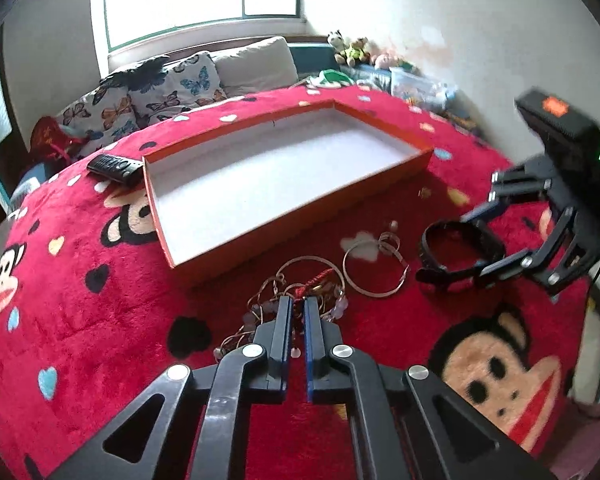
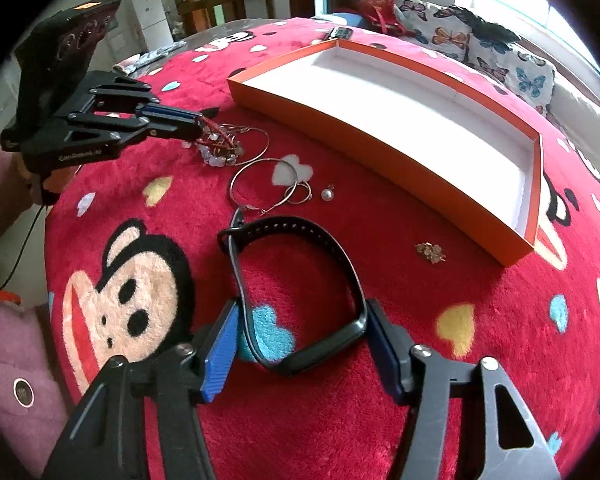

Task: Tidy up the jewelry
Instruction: 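Grasp the black watch band with the right tool while the left tool grasps the red string bracelet, then carry the watch band and red bracelet into the box and open both tools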

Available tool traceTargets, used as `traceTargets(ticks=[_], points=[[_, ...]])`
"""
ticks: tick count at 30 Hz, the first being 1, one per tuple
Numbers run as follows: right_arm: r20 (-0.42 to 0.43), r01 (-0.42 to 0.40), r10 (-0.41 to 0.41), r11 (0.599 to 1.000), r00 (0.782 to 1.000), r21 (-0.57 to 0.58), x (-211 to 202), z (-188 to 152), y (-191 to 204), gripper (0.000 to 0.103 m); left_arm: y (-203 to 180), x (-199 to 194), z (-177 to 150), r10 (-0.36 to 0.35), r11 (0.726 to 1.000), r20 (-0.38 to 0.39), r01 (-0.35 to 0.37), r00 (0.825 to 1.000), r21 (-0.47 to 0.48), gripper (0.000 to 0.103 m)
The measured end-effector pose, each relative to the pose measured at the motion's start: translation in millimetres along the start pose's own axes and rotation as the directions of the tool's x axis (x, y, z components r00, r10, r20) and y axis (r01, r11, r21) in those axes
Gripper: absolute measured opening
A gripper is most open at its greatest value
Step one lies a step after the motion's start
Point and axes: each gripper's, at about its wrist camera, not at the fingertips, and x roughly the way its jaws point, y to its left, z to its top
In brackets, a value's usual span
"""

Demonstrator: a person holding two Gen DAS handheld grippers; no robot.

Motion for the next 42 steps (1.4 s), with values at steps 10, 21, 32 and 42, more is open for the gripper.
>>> traceTargets(ticks=[10,21,32,42], points=[[0.023,0.003,-0.005,0.999,1.0,0.051,-16.0,0.0,13.9,0.056,4.9,-37.7,14.3,-0.035,0.997,0.061,0.039,0.998,-0.067,0.004],[0.118,0.08,-0.099,0.984,0.988,0.157,-52.2,37.0,-10.7,0.056,26.2,-47.6,68.3,0.019,0.994,0.087,-0.009,0.996,-0.108,0.004],[0.117,0.144,-0.196,0.927,0.974,0.347,-22.2,84.4,-79.6,0.056,61.0,23.1,114.7,0.05,0.984,-0.032,-0.055,0.998,-0.169,0.004],[0.006,0.181,-0.201,0.894,0.98,0.411,15.2,90.0,-106.5,0.056,75.6,82.6,102.6,0.055,0.98,-0.157,-0.084,0.986,-0.183,0.004]])
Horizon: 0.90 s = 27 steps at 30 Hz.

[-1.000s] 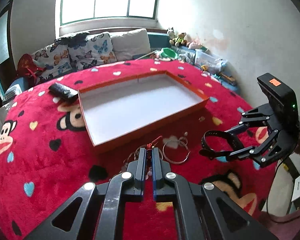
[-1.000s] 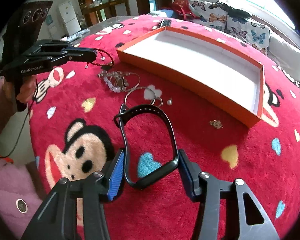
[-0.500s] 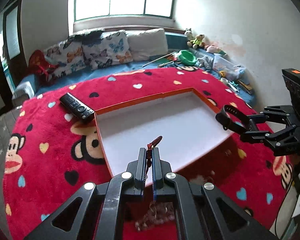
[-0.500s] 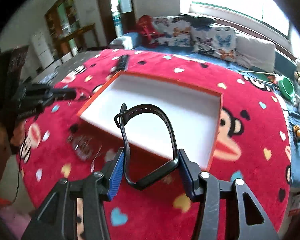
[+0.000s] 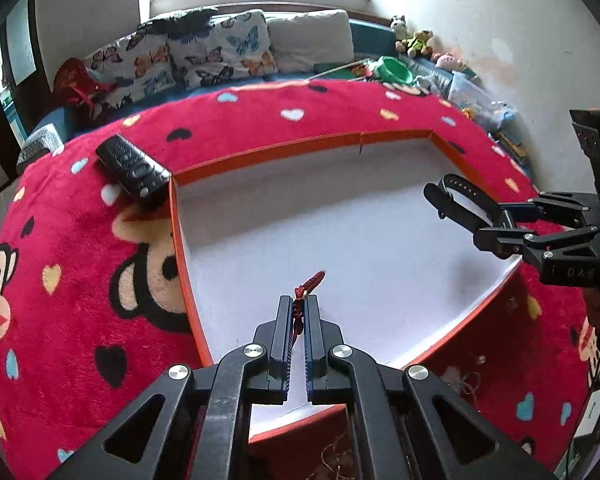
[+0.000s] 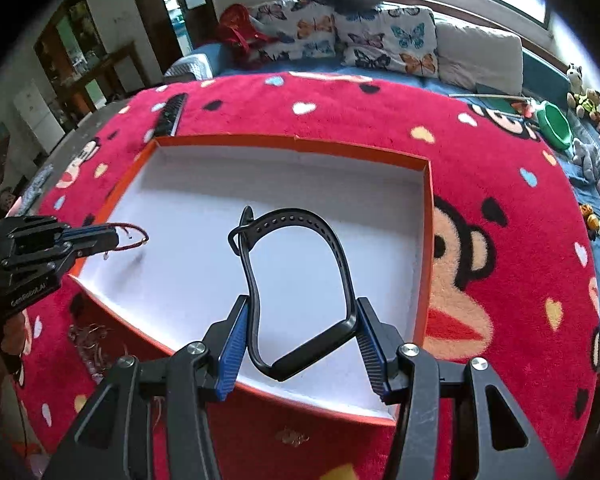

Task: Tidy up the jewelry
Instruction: 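Carry the watch band and red bracelet into the box and open both tools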

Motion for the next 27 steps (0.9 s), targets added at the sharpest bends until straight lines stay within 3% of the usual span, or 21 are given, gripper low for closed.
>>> traceTargets(ticks=[8,12,14,27], points=[[-0.039,0.029,-0.029,1.0,0.999,0.007,12.0,-2.4,-3.7,0.059,-0.3,16.4,-6.0,0.012,1.0,-0.021,-0.012,1.0,0.016,0.006],[-0.041,0.044,-0.044,0.999,0.998,0.013,13.6,-3.9,-5.7,0.066,-3.3,15.9,-6.9,0.009,1.0,-0.028,-0.009,1.0,0.016,0.006],[-0.038,0.044,-0.044,0.999,0.998,0.021,12.4,-4.9,-7.9,0.071,-3.7,14.6,-7.5,0.001,1.0,-0.025,0.0,1.0,0.015,0.006],[0.016,0.044,-0.044,0.999,0.999,-0.015,-9.2,-0.2,-2.2,0.074,-11.0,5.4,-5.5,-0.018,0.999,-0.024,0.019,1.0,0.027,0.008]])
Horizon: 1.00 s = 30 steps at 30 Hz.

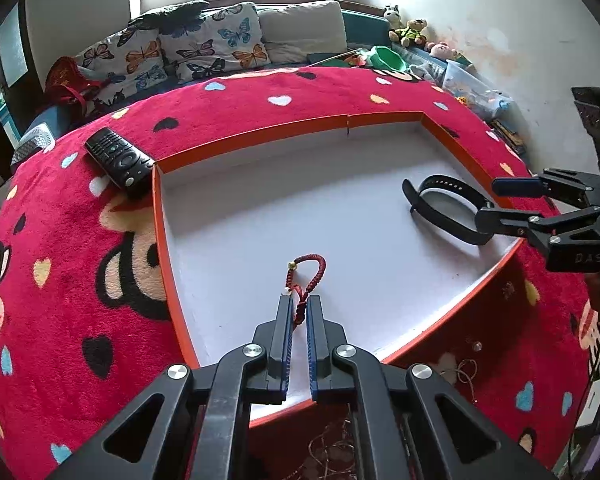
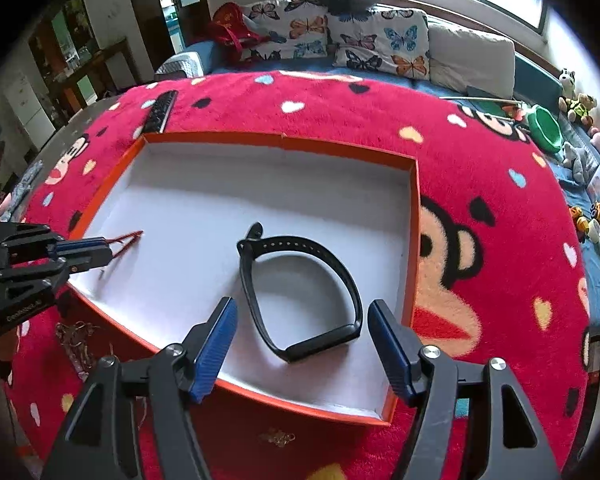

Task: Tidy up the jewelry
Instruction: 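Carry the watch band and red bracelet into the box and open both tools, then grasp the small gold earring with the right tool while the left tool approaches the silver chains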

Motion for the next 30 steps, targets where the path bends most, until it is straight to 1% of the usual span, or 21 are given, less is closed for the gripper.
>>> traceTargets(ticks=[3,5,6,7,12,16,20,24,26,28,30], points=[[0.017,-0.005,0.006,1.0,1.0,-0.018,-12.4,-1.6,3.0,0.074,-1.7,-5.1,-0.7,-0.001,1.0,0.009,0.001,1.0,0.005,0.009],[0.027,-0.007,0.008,0.999,1.0,-0.035,-21.2,-3.7,5.6,0.074,-2.5,-7.4,-0.9,-0.001,1.0,0.012,0.001,1.0,0.002,0.02],[0.031,-0.008,0.009,0.999,0.999,-0.043,-24.5,-4.2,7.0,0.074,-2.4,-8.4,-1.5,0.001,1.0,0.017,-0.001,1.0,0.001,0.034],[0.037,-0.01,0.012,0.999,0.999,-0.052,-29.9,-6.3,8.6,0.074,-2.6,-12.3,-2.4,0.007,1.0,0.038,-0.007,0.999,-0.002,0.045],[0.045,-0.03,0.034,0.997,0.998,-0.075,-44.6,-18.5,15.8,0.074,-5.3,-30.7,-7.2,-0.003,1.0,0.081,0.003,0.997,0.001,0.046],[0.048,-0.046,0.051,0.995,0.998,-0.094,-51.3,-32.8,25.0,0.074,-7.2,-53.1,-16.9,0.002,1.0,0.121,-0.003,0.993,0.01,0.046],[0.035,-0.059,0.062,0.993,0.997,-0.104,-54.0,-48.2,30.7,0.074,-9.2,-75.8,-34.9,0.009,1.0,0.142,-0.012,0.99,0.021,0.046],[0.004,-0.058,0.059,0.991,0.998,-0.119,-50.7,-63.4,31.0,0.074,-8.6,-91.0,-54.0,0.009,1.0,0.142,-0.011,0.99,0.013,0.046],[-0.013,-0.059,0.058,0.991,0.998,-0.12,-47.3,-71.5,29.6,0.071,-6.4,-98.8,-66.7,0.007,1.0,0.14,-0.007,0.99,0.002,0.046],[-0.032,-0.064,0.06,0.991,0.998,-0.114,-40.2,-78.3,26.9,0.064,-5.6,-103.0,-76.7,0.007,1.0,0.137,-0.006,0.991,-0.007,0.045],[-0.038,-0.068,0.064,0.993,0.997,-0.095,-33.5,-80.5,21.9,0.061,-2.8,-107.8,-89.4,0.009,1.0,0.136,-0.006,0.991,-0.023,0.045]])
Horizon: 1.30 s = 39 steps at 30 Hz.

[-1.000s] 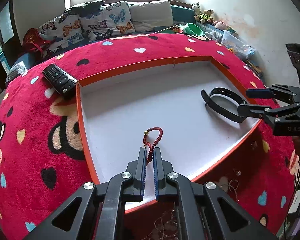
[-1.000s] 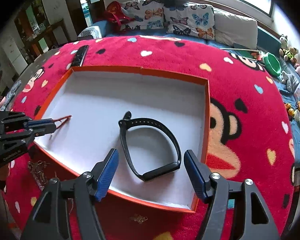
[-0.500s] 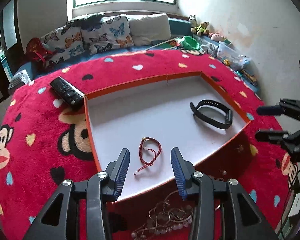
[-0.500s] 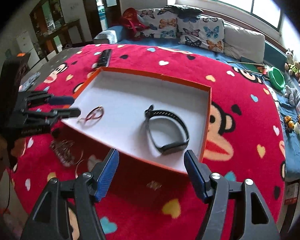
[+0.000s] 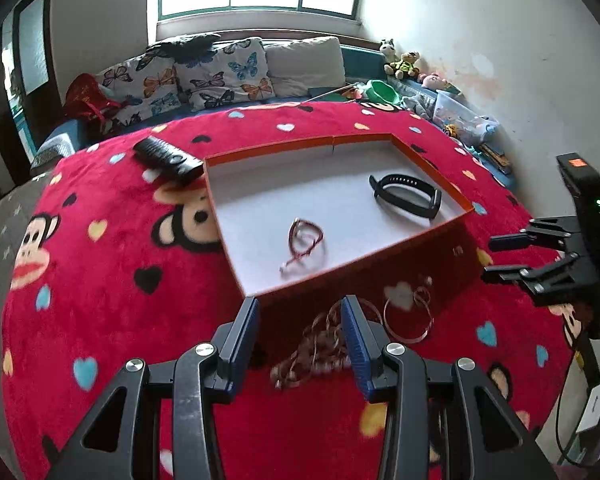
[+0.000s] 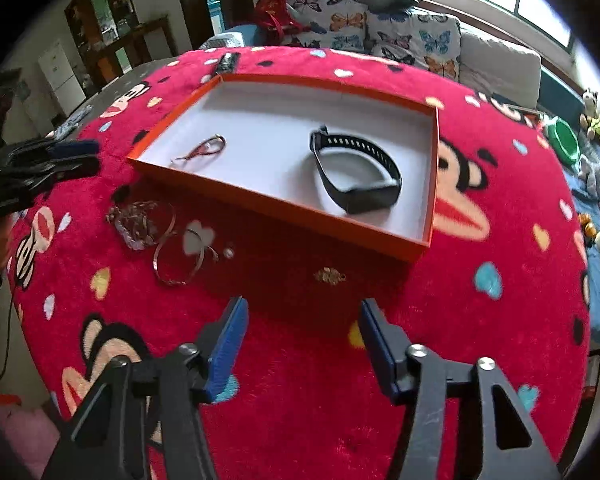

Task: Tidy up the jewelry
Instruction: 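Grasp the small gold earring with the right tool while the left tool approaches the silver chains, then grasp the tangled silver chains with the left tool while the right tool holds the earring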

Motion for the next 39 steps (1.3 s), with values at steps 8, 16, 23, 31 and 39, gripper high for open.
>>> traceTargets(ticks=[8,16,23,31,39], points=[[0.003,-0.011,0.011,0.999,1.0,0.05,23.1,0.2,-10.9,0.046,13.6,-6.0,-28.6,0.008,0.999,-0.011,-0.008,1.0,-0.051,0.04],[0.042,0.053,-0.053,0.999,0.998,0.001,29.6,5.1,-1.0,0.04,17.7,-3.8,-38.3,0.013,0.998,-0.018,-0.014,1.0,-0.055,0.039],[0.057,0.077,-0.075,0.996,0.996,-0.038,29.7,5.1,6.0,0.016,17.2,1.1,-38.5,0.01,0.998,-0.027,-0.011,1.0,-0.058,0.039],[0.058,0.05,-0.048,0.998,0.997,-0.037,18.1,-8.6,9.6,0.009,12.3,-0.8,-43.9,-0.009,0.999,-0.025,0.008,1.0,-0.041,0.039],[0.088,0.022,-0.022,1.0,0.996,-0.003,-9.6,-26.1,9.2,0.009,-2.8,5.2,-55.5,-0.023,1.0,-0.045,0.024,0.999,0.014,0.04]])
